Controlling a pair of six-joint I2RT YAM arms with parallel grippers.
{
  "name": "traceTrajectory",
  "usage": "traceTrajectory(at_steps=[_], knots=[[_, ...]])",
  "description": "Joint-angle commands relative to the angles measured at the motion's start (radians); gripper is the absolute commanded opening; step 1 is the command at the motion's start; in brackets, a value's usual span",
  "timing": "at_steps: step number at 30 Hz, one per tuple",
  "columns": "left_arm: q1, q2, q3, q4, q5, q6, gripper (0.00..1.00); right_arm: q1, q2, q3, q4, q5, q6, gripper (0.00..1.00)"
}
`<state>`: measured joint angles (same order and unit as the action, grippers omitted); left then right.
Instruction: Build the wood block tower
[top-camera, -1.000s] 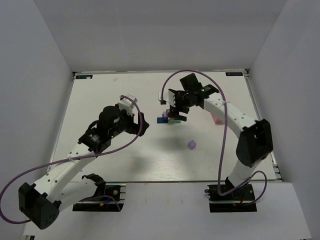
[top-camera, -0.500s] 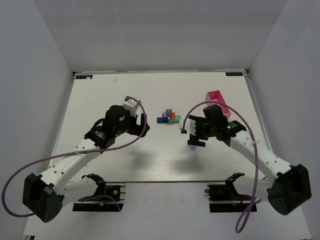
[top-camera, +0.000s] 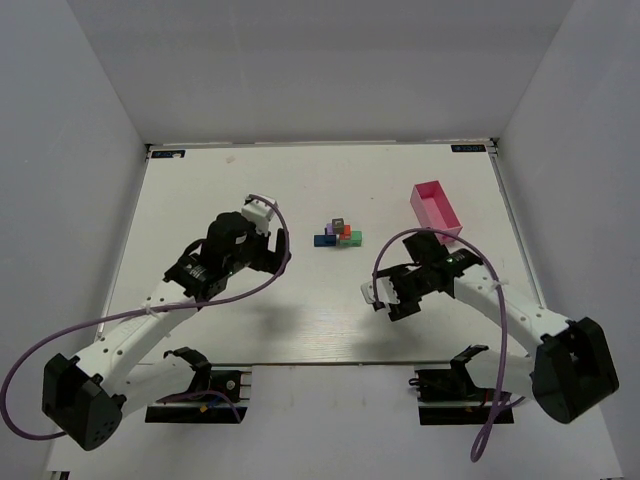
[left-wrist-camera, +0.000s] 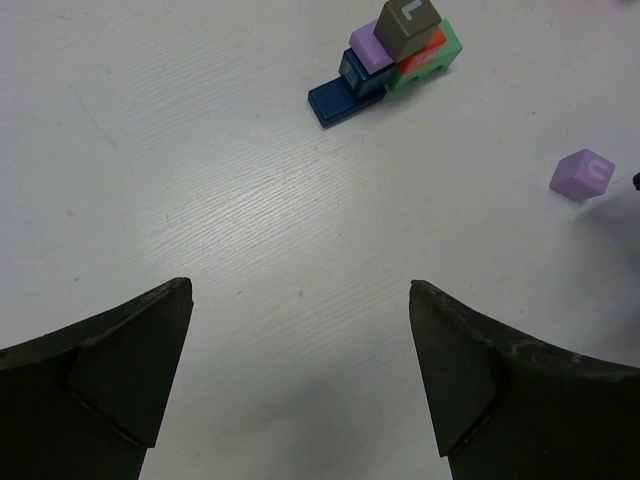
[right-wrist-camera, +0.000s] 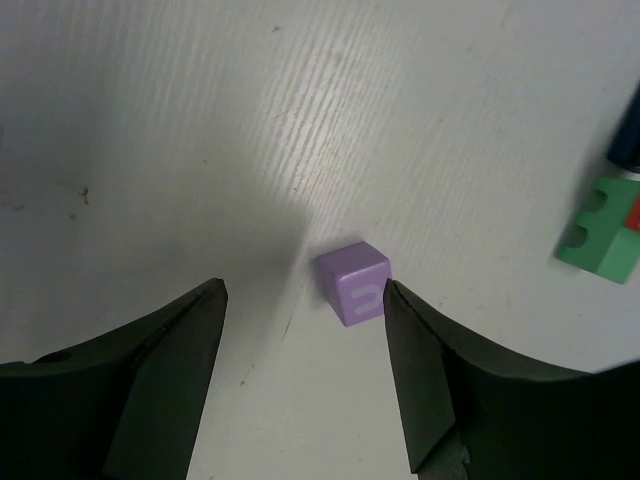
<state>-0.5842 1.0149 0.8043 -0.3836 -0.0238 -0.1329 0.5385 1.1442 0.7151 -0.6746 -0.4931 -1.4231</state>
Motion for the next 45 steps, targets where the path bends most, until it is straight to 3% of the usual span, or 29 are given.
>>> traceTrajectory(at_steps=[1, 22, 45], knots=[[0.004, -0.051, -0.016, 0.011, -0.005, 0.022, 1.00, -0.008, 0.058, 0.058, -0.079, -0.004, -0.112, 0.70], [0.004, -0.108, -0.025, 0.011, 0.058, 0.022, 1.00, -0.029, 0.307, 0.184, -0.075, 0.019, -0.181, 0.70], [0.004, -0.118, -0.025, 0.011, 0.067, 0.022, 1.00, -0.067, 0.397, 0.211, -0.019, 0.056, -0.151, 0.63]])
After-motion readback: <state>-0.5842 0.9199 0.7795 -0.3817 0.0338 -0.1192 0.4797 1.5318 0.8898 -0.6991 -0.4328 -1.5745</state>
